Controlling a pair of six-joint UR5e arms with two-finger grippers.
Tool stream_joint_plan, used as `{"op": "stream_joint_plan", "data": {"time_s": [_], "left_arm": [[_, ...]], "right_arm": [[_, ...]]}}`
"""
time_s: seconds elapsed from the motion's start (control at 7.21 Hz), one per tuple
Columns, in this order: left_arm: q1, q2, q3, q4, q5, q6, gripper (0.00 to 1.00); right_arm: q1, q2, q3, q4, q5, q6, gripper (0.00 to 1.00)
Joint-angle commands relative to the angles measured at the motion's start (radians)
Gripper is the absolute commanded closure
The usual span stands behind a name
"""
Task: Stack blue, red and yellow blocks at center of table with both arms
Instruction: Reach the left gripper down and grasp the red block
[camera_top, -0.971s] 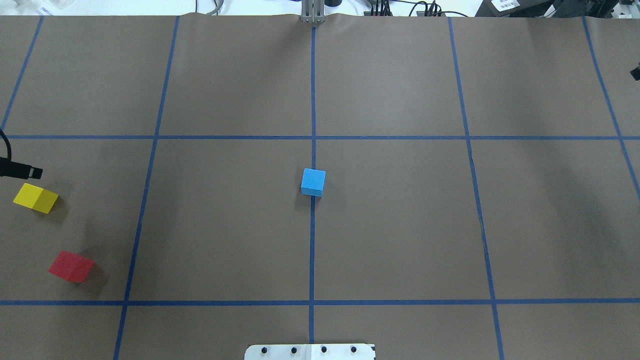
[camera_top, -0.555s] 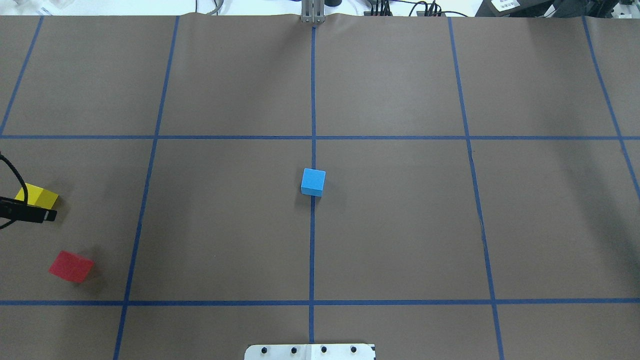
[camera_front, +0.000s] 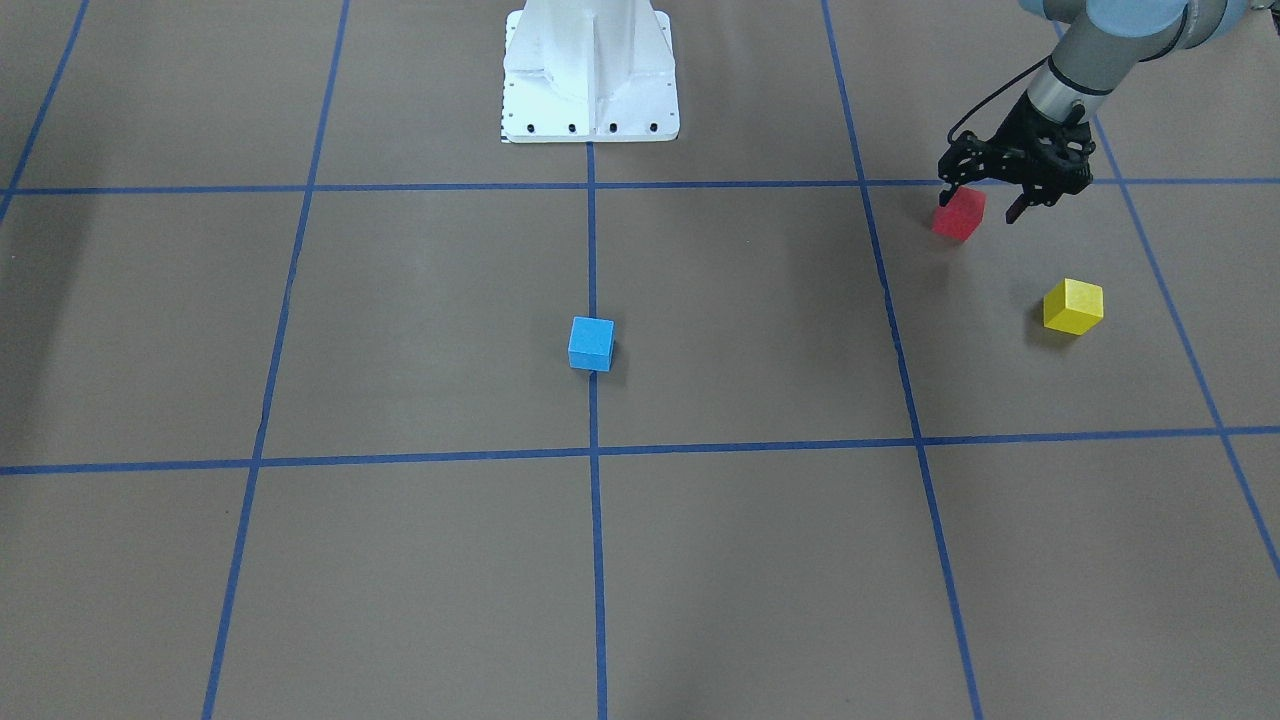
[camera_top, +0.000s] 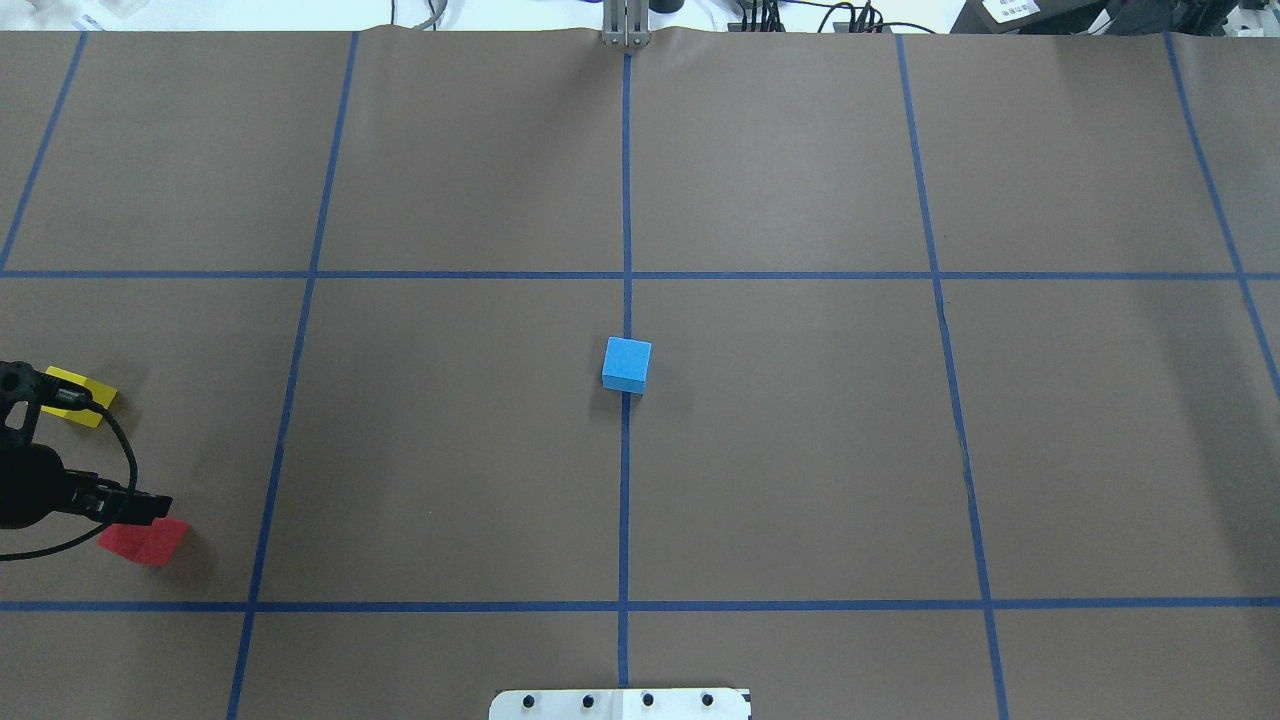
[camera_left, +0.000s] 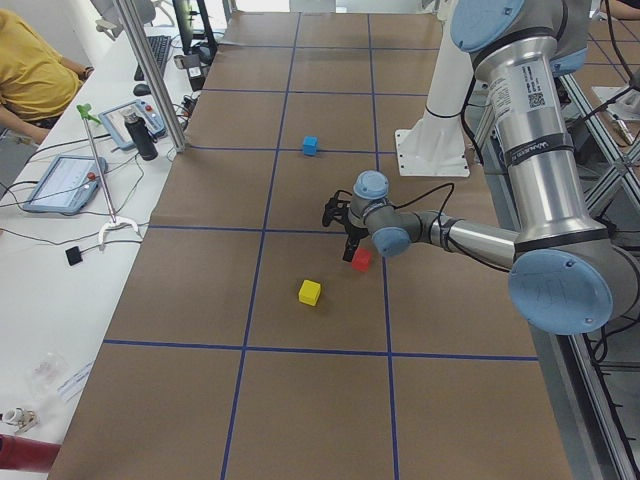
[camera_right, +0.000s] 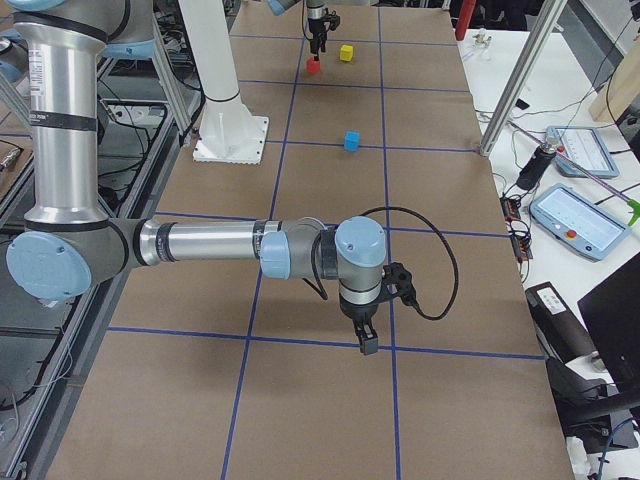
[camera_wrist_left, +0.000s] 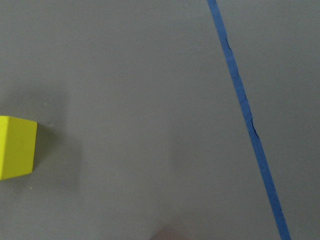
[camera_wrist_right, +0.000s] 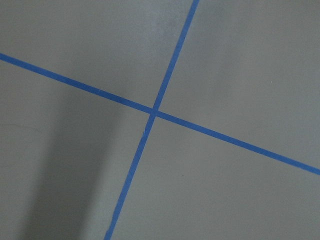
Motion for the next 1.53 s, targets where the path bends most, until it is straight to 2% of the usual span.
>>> {"op": "stream_joint_plan", "data": {"time_s": [0.0, 0.28, 0.56, 0.69, 0.83, 0.97, 1.25, 1.39], "left_arm": [[0.067, 0.004, 0.008, 0.003, 0.026, -0.001, 0.0], [0.089, 0.004, 0.014, 0.006, 0.029, -0.001, 0.01], [0.091, -0.005, 0.041, 0.007, 0.029, -0.001, 0.12], [0.091, -0.005, 0.043, 0.007, 0.029, -0.001, 0.23], [0.091, -0.005, 0.049, 0.007, 0.029, -0.001, 0.5], [0.088, -0.005, 0.046, 0.006, 0.029, 0.0, 0.99], [0.051, -0.008, -0.007, 0.024, -0.033, 0.008, 1.0], [-0.008, -0.043, -0.011, 0.077, -0.086, 0.008, 1.0]], "right_arm": [[0.001, -0.013, 0.001, 0.001, 0.0, 0.001, 0.0], [0.001, -0.024, 0.002, 0.002, -0.002, 0.002, 0.0], [0.001, -0.024, 0.001, 0.002, -0.002, 0.002, 0.0], [0.001, -0.024, 0.001, 0.002, -0.002, 0.005, 0.0], [0.001, -0.024, 0.001, 0.002, -0.002, 0.005, 0.0], [0.001, -0.024, -0.001, 0.001, -0.002, 0.004, 0.0], [0.001, -0.031, -0.021, 0.001, 0.0, 0.005, 0.0], [0.001, -0.031, -0.024, 0.001, 0.001, 0.008, 0.0]]}}
